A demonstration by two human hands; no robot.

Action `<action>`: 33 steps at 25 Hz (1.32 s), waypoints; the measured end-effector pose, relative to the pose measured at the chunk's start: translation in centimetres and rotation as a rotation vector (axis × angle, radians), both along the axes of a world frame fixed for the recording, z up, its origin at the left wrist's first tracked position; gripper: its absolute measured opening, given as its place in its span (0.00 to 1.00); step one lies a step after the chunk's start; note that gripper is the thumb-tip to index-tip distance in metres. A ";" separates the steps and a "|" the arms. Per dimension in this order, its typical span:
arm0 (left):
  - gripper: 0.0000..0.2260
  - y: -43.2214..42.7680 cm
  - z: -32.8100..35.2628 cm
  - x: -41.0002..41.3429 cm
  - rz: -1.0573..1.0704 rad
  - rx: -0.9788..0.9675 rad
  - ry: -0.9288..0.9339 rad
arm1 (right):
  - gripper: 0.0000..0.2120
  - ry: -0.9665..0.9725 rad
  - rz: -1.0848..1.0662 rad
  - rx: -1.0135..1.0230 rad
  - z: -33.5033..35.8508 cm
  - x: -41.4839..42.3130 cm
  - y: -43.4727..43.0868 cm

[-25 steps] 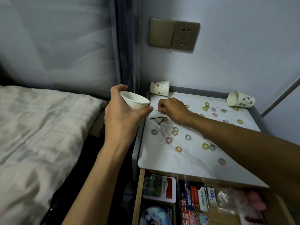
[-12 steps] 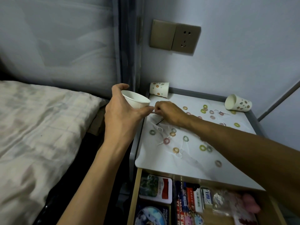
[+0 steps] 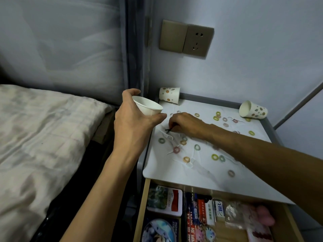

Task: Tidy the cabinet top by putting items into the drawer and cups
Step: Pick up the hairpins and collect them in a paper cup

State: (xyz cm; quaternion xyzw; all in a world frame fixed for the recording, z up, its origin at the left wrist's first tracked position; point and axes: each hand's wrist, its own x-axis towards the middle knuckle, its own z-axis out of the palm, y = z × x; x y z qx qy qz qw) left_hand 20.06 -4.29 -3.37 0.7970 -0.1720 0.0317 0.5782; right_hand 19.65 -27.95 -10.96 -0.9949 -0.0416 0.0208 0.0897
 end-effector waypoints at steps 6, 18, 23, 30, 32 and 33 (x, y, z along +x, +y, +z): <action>0.36 -0.2 0.0 0.0 -0.014 0.005 -0.007 | 0.03 -0.040 -0.181 0.177 -0.5 0.1 0.0; 0.37 -1.7 -0.5 -3.1 -0.152 0.044 -0.013 | 0.04 -0.293 -0.201 0.517 11.2 -5.9 1.1; 0.36 -3.8 -0.5 -7.0 -0.336 0.068 -0.037 | 0.07 -0.149 0.063 0.243 14.2 -10.2 3.6; 0.39 -5.5 -1.1 -10.9 -0.498 0.133 -0.087 | 0.08 -0.366 -0.367 0.585 11.7 -18.6 2.1; 0.41 -6.0 -1.6 -12.5 -0.572 0.123 -0.073 | 0.13 -0.349 -0.560 0.690 9.7 -21.5 2.0; 0.42 -6.3 -1.9 -13.3 -0.611 0.111 -0.061 | 0.15 -0.297 -0.611 0.695 8.9 -22.8 2.0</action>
